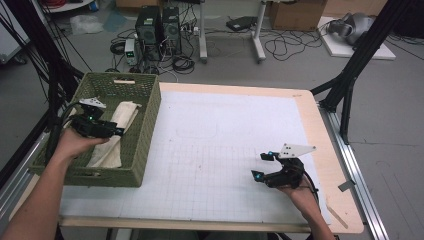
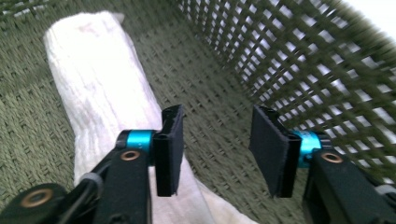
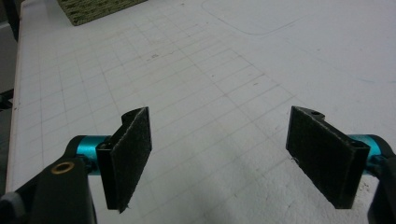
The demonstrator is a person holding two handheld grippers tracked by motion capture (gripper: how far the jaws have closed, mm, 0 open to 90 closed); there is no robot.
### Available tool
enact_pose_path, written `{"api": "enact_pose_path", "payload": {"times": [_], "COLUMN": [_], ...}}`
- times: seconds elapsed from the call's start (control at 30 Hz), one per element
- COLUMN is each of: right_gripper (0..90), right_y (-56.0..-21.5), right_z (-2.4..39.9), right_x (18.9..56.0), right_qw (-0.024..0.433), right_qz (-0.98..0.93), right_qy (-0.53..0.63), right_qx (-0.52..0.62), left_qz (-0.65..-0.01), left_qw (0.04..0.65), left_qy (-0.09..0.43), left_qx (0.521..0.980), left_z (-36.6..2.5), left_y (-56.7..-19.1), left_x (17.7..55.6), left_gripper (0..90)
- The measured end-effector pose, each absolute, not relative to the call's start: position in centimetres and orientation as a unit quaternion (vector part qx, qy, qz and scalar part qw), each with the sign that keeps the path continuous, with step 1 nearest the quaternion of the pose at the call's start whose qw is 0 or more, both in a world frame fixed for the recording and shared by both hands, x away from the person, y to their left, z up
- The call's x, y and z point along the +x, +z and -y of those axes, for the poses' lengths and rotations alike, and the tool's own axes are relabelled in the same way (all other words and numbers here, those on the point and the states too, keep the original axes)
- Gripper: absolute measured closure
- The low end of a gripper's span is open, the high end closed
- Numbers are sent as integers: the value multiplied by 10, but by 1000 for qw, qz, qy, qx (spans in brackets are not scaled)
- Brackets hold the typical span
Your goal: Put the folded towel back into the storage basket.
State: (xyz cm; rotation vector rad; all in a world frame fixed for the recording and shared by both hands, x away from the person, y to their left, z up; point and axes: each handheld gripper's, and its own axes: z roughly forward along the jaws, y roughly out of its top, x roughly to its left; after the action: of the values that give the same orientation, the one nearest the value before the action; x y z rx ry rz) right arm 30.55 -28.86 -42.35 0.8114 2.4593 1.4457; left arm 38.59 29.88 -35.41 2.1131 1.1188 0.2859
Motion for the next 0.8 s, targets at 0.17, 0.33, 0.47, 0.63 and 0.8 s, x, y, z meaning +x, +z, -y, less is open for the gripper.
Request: {"api": "enact_pose_path", "payload": {"times": [0.17, 0.33, 0.47, 0.63, 0.8], "right_gripper": [206, 200, 199, 195, 194], "right_y": [-423, -423, -423, -422, -421], "right_z": [289, 289, 289, 290, 290], "right_x": [305, 305, 305, 305, 305], "right_qw": [86, 88, 88, 89, 91], "right_qz": [-825, -824, -823, -821, -820], "right_qy": [486, 487, 488, 490, 491], "right_qx": [276, 277, 277, 278, 279], "left_qz": [-430, -421, -415, -411, -410], "left_qw": [389, 410, 419, 430, 437], "left_qy": [97, 90, 86, 83, 83], "left_qx": [809, 804, 803, 800, 796], "left_z": [-303, -301, -300, -296, -295], "left_y": [-345, -338, -335, -333, -333], "left_x": [379, 372, 370, 367, 366], "left_gripper": [470, 443, 428, 421, 419]}}
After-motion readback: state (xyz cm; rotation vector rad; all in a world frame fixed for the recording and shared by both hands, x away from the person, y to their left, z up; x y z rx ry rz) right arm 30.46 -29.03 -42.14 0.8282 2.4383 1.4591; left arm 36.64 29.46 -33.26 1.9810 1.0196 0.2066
